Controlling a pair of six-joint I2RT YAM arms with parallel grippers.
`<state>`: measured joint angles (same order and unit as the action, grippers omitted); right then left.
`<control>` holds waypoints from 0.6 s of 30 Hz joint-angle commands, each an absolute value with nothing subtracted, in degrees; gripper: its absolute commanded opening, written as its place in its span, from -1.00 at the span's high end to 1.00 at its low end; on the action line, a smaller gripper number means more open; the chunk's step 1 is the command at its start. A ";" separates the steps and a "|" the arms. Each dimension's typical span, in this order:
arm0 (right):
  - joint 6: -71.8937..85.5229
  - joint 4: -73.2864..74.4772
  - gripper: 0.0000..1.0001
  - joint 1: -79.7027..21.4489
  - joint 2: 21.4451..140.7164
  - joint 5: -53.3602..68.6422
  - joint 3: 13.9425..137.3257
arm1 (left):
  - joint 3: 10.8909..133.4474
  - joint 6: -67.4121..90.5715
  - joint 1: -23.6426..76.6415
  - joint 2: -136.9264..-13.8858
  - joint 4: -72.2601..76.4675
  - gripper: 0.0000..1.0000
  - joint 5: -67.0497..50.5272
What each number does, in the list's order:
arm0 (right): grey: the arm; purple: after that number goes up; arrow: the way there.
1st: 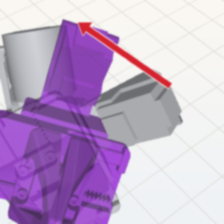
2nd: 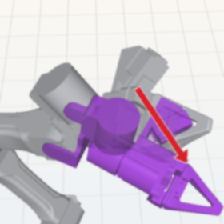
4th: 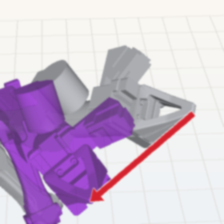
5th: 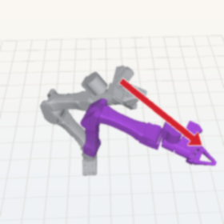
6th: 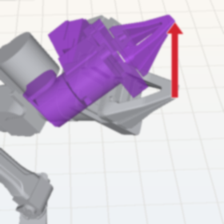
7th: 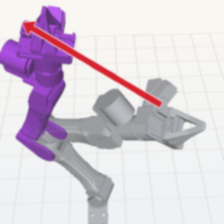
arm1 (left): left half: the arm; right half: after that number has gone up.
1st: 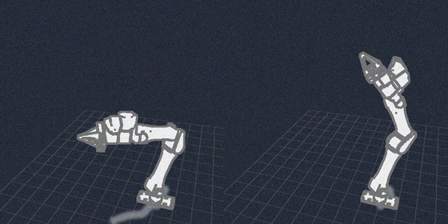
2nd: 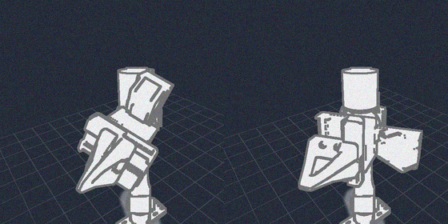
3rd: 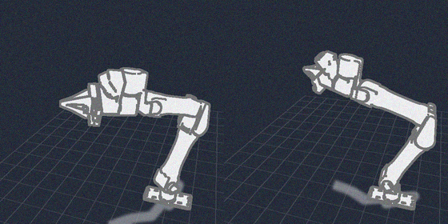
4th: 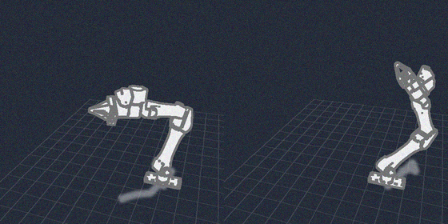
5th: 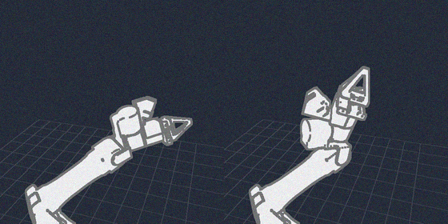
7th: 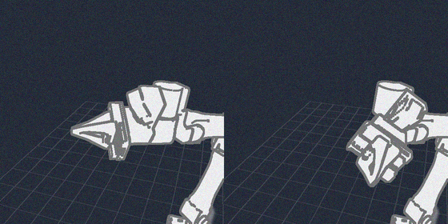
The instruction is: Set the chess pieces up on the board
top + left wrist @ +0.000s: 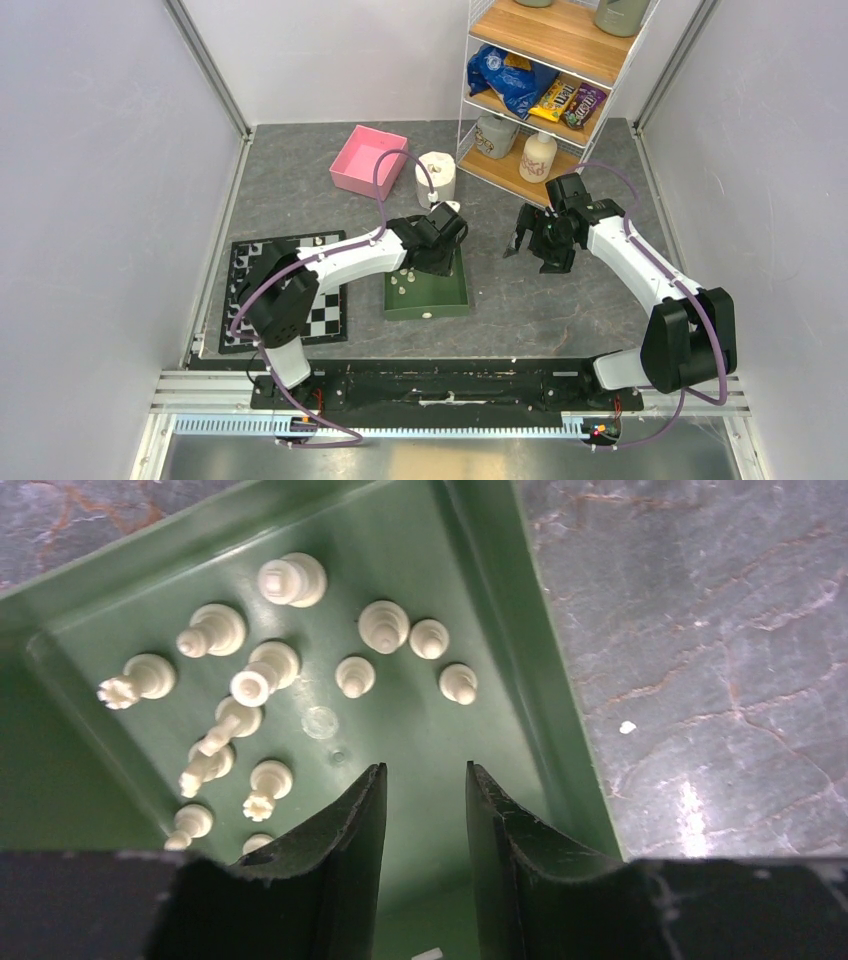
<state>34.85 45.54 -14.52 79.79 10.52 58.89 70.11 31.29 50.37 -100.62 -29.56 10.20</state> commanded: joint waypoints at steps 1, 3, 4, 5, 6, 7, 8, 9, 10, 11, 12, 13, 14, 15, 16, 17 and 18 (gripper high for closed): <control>33.98 45.26 -0.98 -14.55 78.05 9.93 58.90 | 72.55 32.59 50.30 -101.14 -29.38 0.16 16.23; 34.10 45.26 -0.99 -14.53 78.08 9.94 58.89 | 72.84 31.89 50.03 -101.47 -29.79 0.14 16.96; 34.08 45.26 -0.99 -14.58 78.08 9.98 58.74 | 73.01 31.62 49.80 -101.76 -29.86 0.13 16.96; 34.04 45.26 -0.98 -14.59 78.10 10.06 58.72 | 73.30 31.40 49.58 -102.18 -29.88 0.13 16.96; 34.03 45.26 -0.98 -14.59 78.05 10.02 58.72 | 73.65 31.14 49.44 -102.68 -30.03 0.13 17.07; 34.03 45.26 -0.98 -14.59 78.06 10.03 58.86 | 74.09 31.01 49.30 -103.10 -30.50 0.14 17.46; 34.05 45.30 -0.98 -14.59 78.00 10.06 58.87 | 74.38 30.93 48.99 -103.66 -30.83 0.13 17.60; 34.10 45.35 -0.98 -14.58 77.98 10.01 58.82 | 74.52 30.78 48.60 -104.04 -30.80 0.14 17.35; 34.19 45.31 -0.98 -14.59 77.87 9.92 58.82 | 74.45 30.68 48.31 -104.22 -30.70 0.14 17.08; 34.17 45.35 -0.99 -14.59 77.87 9.86 58.82 | 74.44 30.76 48.10 -104.40 -30.65 0.14 17.05; 34.14 45.35 -0.98 -14.59 77.84 9.93 58.81 | 74.45 30.84 47.80 -104.63 -30.59 0.15 16.98; 34.23 45.29 -0.98 -14.57 77.84 9.91 58.72 | 74.38 30.85 47.45 -104.74 -30.47 0.15 16.58; 34.20 45.35 -0.98 -14.59 77.87 9.92 58.77 | 74.25 30.85 47.23 -104.81 -30.05 0.15 16.21; 34.26 45.35 -0.98 -14.59 77.95 9.85 58.76 | 74.05 30.73 47.05 -104.90 -29.66 0.15 16.09; 34.33 45.35 -0.98 -14.59 78.09 9.89 58.78 | 74.09 30.48 46.87 -105.12 -29.34 0.15 15.88; 34.40 45.35 -0.98 -14.54 78.20 9.95 58.88 | 74.25 30.12 46.77 -105.47 -29.21 0.15 15.66; 34.45 45.35 -0.98 -14.56 78.35 10.03 58.93 | 74.42 29.77 46.68 -105.71 -29.18 0.15 15.56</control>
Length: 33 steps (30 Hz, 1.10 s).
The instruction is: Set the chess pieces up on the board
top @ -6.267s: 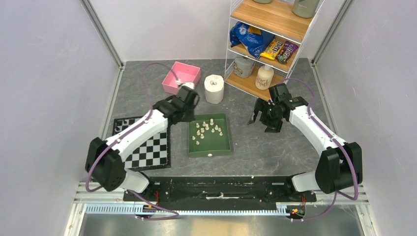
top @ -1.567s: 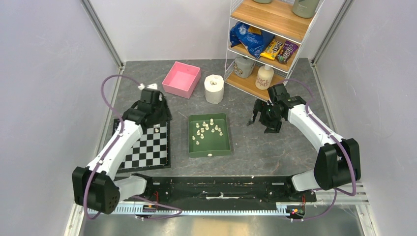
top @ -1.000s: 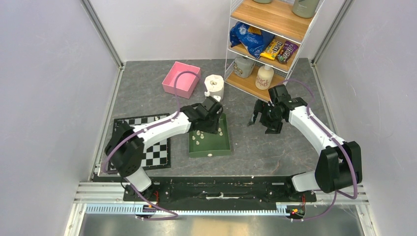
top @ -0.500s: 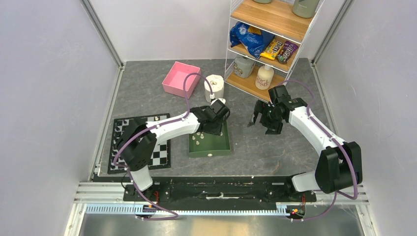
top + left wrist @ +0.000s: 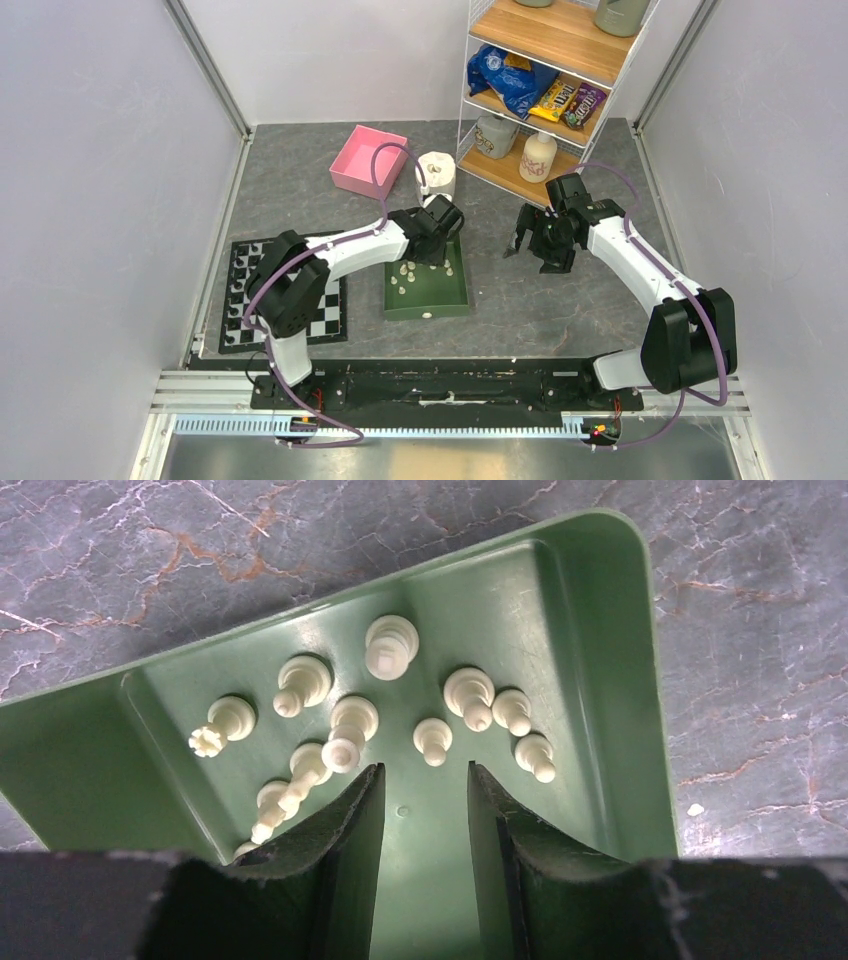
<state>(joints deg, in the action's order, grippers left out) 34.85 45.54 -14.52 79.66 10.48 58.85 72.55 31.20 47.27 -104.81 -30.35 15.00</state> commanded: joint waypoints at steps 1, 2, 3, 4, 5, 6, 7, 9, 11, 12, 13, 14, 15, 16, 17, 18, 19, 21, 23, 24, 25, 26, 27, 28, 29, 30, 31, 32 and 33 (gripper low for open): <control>34.39 45.35 -0.98 -14.61 78.44 10.10 58.96 | 74.65 29.51 46.59 -106.19 -29.22 0.15 15.56; 34.40 45.35 -0.99 -14.56 78.53 10.03 59.04 | 74.83 29.23 46.58 -106.48 -29.18 0.16 15.32; 34.43 45.31 -0.98 -14.57 78.64 10.15 59.14 | 74.94 29.10 46.50 -106.69 -29.18 0.17 15.06; 34.34 45.31 -0.98 -14.57 78.71 10.17 59.16 | 74.97 29.04 46.49 -106.84 -29.18 0.17 14.90; 34.35 45.35 -0.98 -14.58 78.76 10.03 59.29 | 74.97 29.01 46.41 -106.96 -29.14 0.17 14.71; 34.33 45.35 -0.99 -14.64 78.75 10.06 59.29 | 74.97 28.92 46.41 -107.07 -29.12 0.18 14.44; 34.30 45.35 -0.98 -14.59 78.85 10.05 59.29 | 74.97 28.84 46.41 -107.33 -29.01 0.19 14.30; 34.32 45.30 -0.99 -14.59 79.01 10.10 59.36 | 74.97 28.83 46.32 -107.48 -29.01 0.20 14.07; 34.36 45.26 -0.98 -14.55 79.27 10.17 59.35 | 74.97 28.76 46.32 -107.66 -28.77 0.22 13.67; 34.31 45.26 -0.98 -14.57 79.37 10.24 59.37 | 74.97 28.73 46.32 -107.79 -28.76 0.23 13.47; 34.35 45.18 -0.98 -14.53 79.48 10.26 59.35 | 74.97 28.70 46.31 -107.91 -28.74 0.25 13.43; 34.36 45.18 -0.98 -14.59 79.59 10.22 59.37 | 74.97 28.74 46.32 -108.01 -28.74 0.26 13.38; 34.33 45.18 -0.98 -14.59 79.59 10.22 59.40 | 74.97 28.74 46.36 -108.18 -28.65 0.28 13.25; 34.26 45.10 -0.98 -14.59 79.63 10.21 59.33 | 75.06 28.72 46.25 -108.35 -28.61 0.31 13.10; 34.16 45.08 -0.99 -14.59 79.63 10.28 59.39 | 75.14 28.78 46.23 -108.55 -28.57 0.32 13.09; 34.16 45.10 -0.98 -14.58 79.72 10.25 59.46 | 75.28 28.76 46.23 -108.69 -28.56 0.32 12.94; 34.06 45.09 -0.98 -14.57 79.80 10.22 59.45 | 75.36 28.81 46.24 -108.78 -28.56 0.33 12.93; 33.97 45.09 -0.99 -14.58 79.80 10.26 59.50 | 75.58 28.76 46.23 -108.85 -28.50 0.32 12.77; 33.99 45.07 -0.98 -14.59 79.90 10.26 59.42 | 75.89 28.83 46.23 -108.98 -28.48 0.33 12.78; 33.93 45.00 -0.98 -14.59 79.97 10.20 59.44 | 75.98 28.85 46.23 -109.06 -28.48 0.33 12.76; 33.93 44.96 -0.98 -14.63 80.03 10.24 59.42 | 76.07 28.87 46.23 -109.07 -28.45 0.34 12.84; 33.92 44.99 -0.98 -14.55 80.07 10.25 59.35 | 76.11 28.87 46.23 -109.05 -28.39 0.34 12.88; 33.83 45.00 -0.98 -14.59 80.16 10.22 59.33 | 76.11 28.83 46.23 -109.06 -28.31 0.35 12.96; 33.79 45.00 -0.98 -14.58 80.18 10.26 59.32 | 76.16 28.83 46.23 -109.14 -28.37 0.36 13.07; 33.84 45.00 -0.98 -14.59 80.16 10.16 59.21 | 76.20 28.96 46.15 -109.14 -28.39 0.37 13.18; 33.88 45.00 -0.98 -14.57 80.16 10.13 59.18 | 76.20 29.08 46.19 -109.20 -28.42 0.39 13.14; 33.88 44.96 -0.98 -14.59 80.26 10.11 59.12 | 76.20 29.22 46.06 -109.21 -28.39 0.40 13.10; 33.89 44.92 -0.98 -14.55 80.24 10.17 59.14 | 76.16 29.18 46.05 -109.19 -28.47 0.42 13.10; 33.92 44.99 -0.98 -14.59 80.33 10.15 59.20 | 76.05 29.20 46.05 -109.16 -28.50 0.42 13.14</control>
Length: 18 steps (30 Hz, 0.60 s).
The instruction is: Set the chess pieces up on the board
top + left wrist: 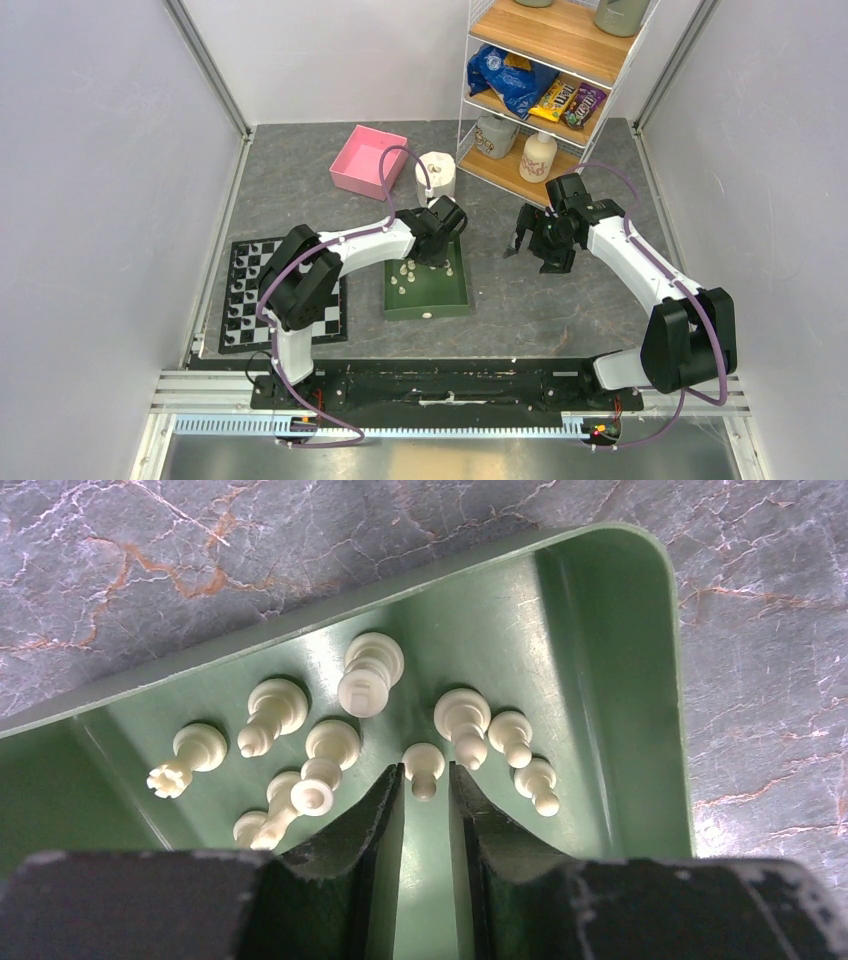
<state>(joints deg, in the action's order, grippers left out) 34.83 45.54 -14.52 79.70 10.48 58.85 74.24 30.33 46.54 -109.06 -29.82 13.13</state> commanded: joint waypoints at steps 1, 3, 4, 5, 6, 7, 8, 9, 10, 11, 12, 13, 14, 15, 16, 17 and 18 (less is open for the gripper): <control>33.88 45.00 -0.99 -14.59 80.33 10.13 59.23 | 75.95 29.24 46.05 -109.08 -28.48 0.44 13.10; 33.79 45.00 -0.99 -14.59 80.33 10.18 59.23 | 75.85 29.18 46.05 -109.05 -28.63 0.51 13.14; 33.81 45.00 -0.99 -14.60 80.26 10.19 59.24 | 75.92 29.20 46.05 -109.03 -28.86 0.53 13.23; 33.76 45.00 -0.98 -14.59 80.33 10.15 59.24 | 75.89 29.24 46.05 -108.99 -29.00 0.54 13.31; 33.74 45.02 -0.98 -14.59 80.33 10.16 59.20 | 75.81 29.20 46.05 -108.86 -29.10 0.54 13.39; 33.73 45.00 -0.98 -14.59 80.38 10.18 59.15 | 75.69 29.25 46.05 -108.81 -29.09 0.54 13.51; 33.69 45.00 -0.98 -14.59 80.34 10.18 59.19 | 75.59 29.18 46.05 -108.73 -29.14 0.54 13.54; 33.74 45.01 -0.98 -14.59 80.33 10.17 59.22 | 75.51 29.20 46.07 -108.76 -29.18 0.56 13.55; 33.81 45.00 -0.98 -14.59 80.38 10.12 59.19 | 75.43 29.18 46.06 -108.81 -29.19 0.57 13.49; 33.80 45.00 -0.98 -14.59 80.33 10.14 59.15 | 75.41 29.21 46.03 -108.87 -29.18 0.58 13.41; 33.73 45.00 -0.98 -14.59 80.35 10.19 59.24 | 75.54 29.26 46.05 -108.96 -29.18 0.58 13.16; 33.73 44.99 -0.98 -14.55 80.29 10.15 59.16 | 75.58 29.14 46.04 -109.06 -29.18 0.64 12.97; 33.75 45.00 -0.98 -14.58 80.33 10.13 59.10 | 75.67 29.09 46.05 -109.15 -29.18 0.70 12.68; 33.68 45.00 -0.98 -14.59 80.34 10.18 59.15 | 75.76 29.01 46.05 -109.17 -29.19 0.74 12.59; 33.75 45.00 -0.98 -14.59 80.25 10.15 59.09 | 75.76 29.00 46.05 -109.14 -29.18 0.79 12.54; 33.82 45.00 -0.98 -14.52 80.20 10.15 59.11 | 75.76 28.93 46.05 -109.04 -29.25 0.88 12.47; 33.81 45.00 -0.98 -14.57 80.20 10.19 59.14 | 75.76 28.97 46.03 -108.84 -29.42 0.95 12.39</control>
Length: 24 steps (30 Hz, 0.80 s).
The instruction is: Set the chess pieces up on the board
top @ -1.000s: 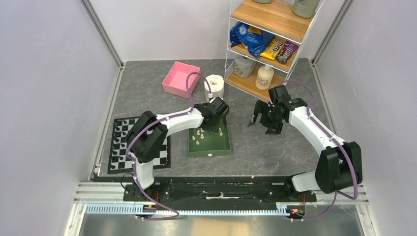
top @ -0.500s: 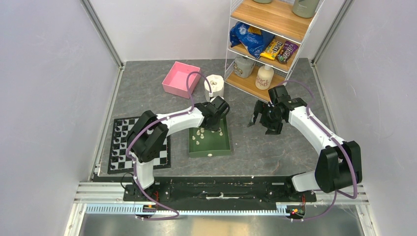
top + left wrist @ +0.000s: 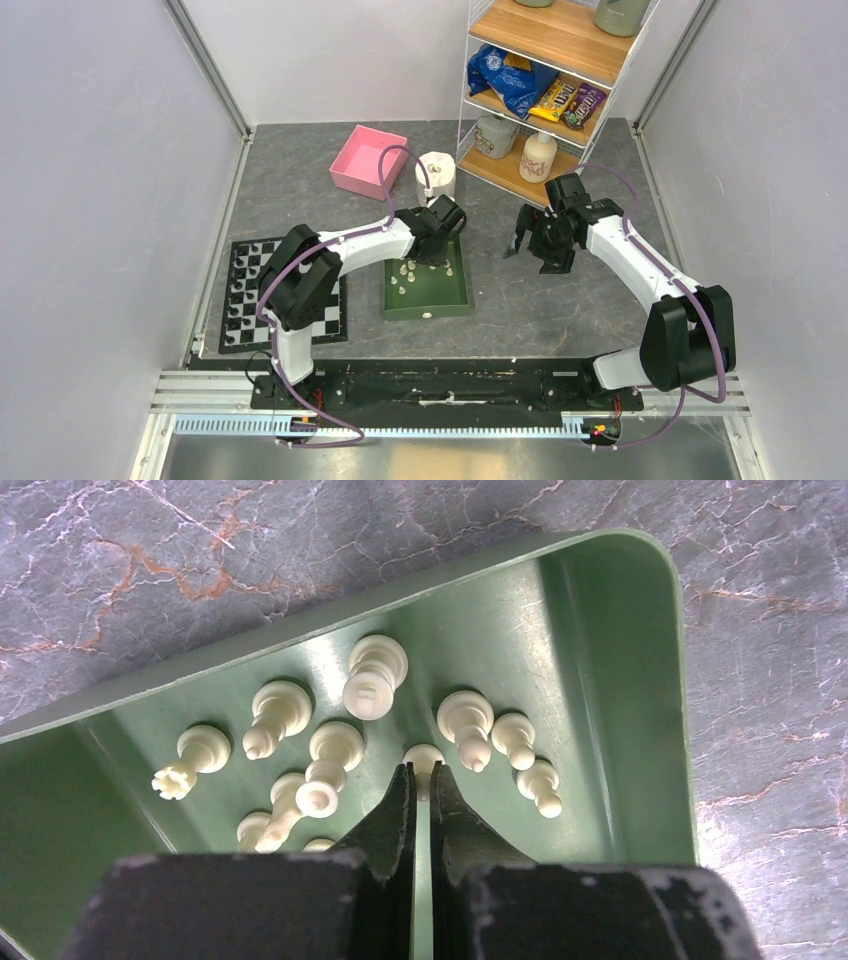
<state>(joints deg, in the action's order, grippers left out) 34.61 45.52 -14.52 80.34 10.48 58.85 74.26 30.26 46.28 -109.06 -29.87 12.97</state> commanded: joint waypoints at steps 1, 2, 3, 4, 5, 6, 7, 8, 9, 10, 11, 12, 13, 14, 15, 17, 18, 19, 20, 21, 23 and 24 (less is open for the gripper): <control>33.75 45.02 -0.98 -14.56 80.07 10.14 59.14 | 75.69 28.98 46.05 -108.46 -29.65 0.96 12.18; 33.79 45.00 -0.98 -14.56 79.99 10.14 59.17 | 75.64 29.07 46.05 -107.81 -29.93 0.96 12.01; 33.86 45.00 -0.98 -14.58 79.99 10.17 59.23 | 75.44 29.21 46.05 -106.91 -30.03 0.96 11.58; 33.92 45.00 -0.98 -14.59 79.98 10.12 59.21 | 75.05 29.27 46.05 -105.93 -29.85 0.96 10.74; 33.87 45.00 -0.98 -14.54 79.99 10.26 59.30 | 74.62 29.34 46.05 -104.66 -29.57 0.96 9.92; 33.95 45.00 -0.98 -14.54 79.98 10.24 59.27 | 74.41 29.39 46.05 -103.54 -29.40 0.96 8.85; 34.00 45.00 -0.99 -14.55 79.98 10.28 59.31 | 74.15 29.41 46.12 -102.09 -29.44 0.96 8.46; 34.01 45.00 -0.98 -14.59 79.98 10.36 59.33 | 73.88 29.45 46.14 -100.69 -29.49 0.96 8.19; 33.99 45.00 -0.98 -14.59 79.98 10.50 59.43 | 73.59 29.56 46.14 -98.97 -29.80 0.96 8.24; 34.05 45.00 -0.98 -14.57 79.98 10.54 59.44 | 73.12 29.61 46.14 -96.99 -30.16 0.96 8.75; 34.09 45.00 -0.98 -14.55 79.91 10.57 59.49 | 72.77 29.84 46.12 -95.49 -30.84 0.96 9.58; 34.08 45.00 -0.98 -14.58 79.83 10.55 59.45 | 72.33 30.04 46.07 -93.38 -31.37 0.96 10.43; 34.07 45.00 -0.99 -14.55 79.73 10.67 59.46 | 71.70 30.21 46.05 -91.57 -32.07 0.96 12.07; 34.16 45.00 -0.98 -14.56 79.64 10.79 59.53 | 70.83 30.45 45.91 -89.73 -33.06 0.96 13.71; 34.21 45.00 -0.98 -14.58 79.67 10.85 59.56 | 69.82 30.40 45.69 -87.93 -33.78 0.96 15.90; 34.23 45.00 -0.98 -14.57 79.56 10.91 59.51 | 66.72 29.72 44.96 -84.46 -34.34 0.96 20.09; 34.28 45.00 -0.98 -14.59 79.62 10.99 59.50 | 65.18 29.71 43.86 -82.77 -34.21 0.96 21.20; 34.37 45.00 -0.98 -14.59 79.57 11.12 59.49 | 63.07 29.92 41.77 -81.01 -34.10 0.96 20.72; 34.34 44.89 -0.98 -14.59 79.61 11.23 59.42 | 61.12 30.20 39.52 -79.16 -34.02 0.96 19.36; 34.30 44.91 -0.98 -14.59 79.54 11.25 59.38 | 59.36 30.53 36.63 -77.60 -34.10 0.96 18.66; 34.36 45.00 -0.98 -14.53 79.51 11.36 59.39 | 55.65 30.93 31.54 -73.94 -34.24 0.96 17.76; 34.37 45.00 -0.98 -14.54 79.34 11.35 59.39 | 53.80 31.11 29.29 -72.49 -34.47 0.96 17.40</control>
<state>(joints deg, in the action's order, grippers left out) 34.65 45.52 -14.52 80.34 10.72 58.85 60.12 30.20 37.89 -77.73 -32.01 16.19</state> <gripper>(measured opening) 0.993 0.047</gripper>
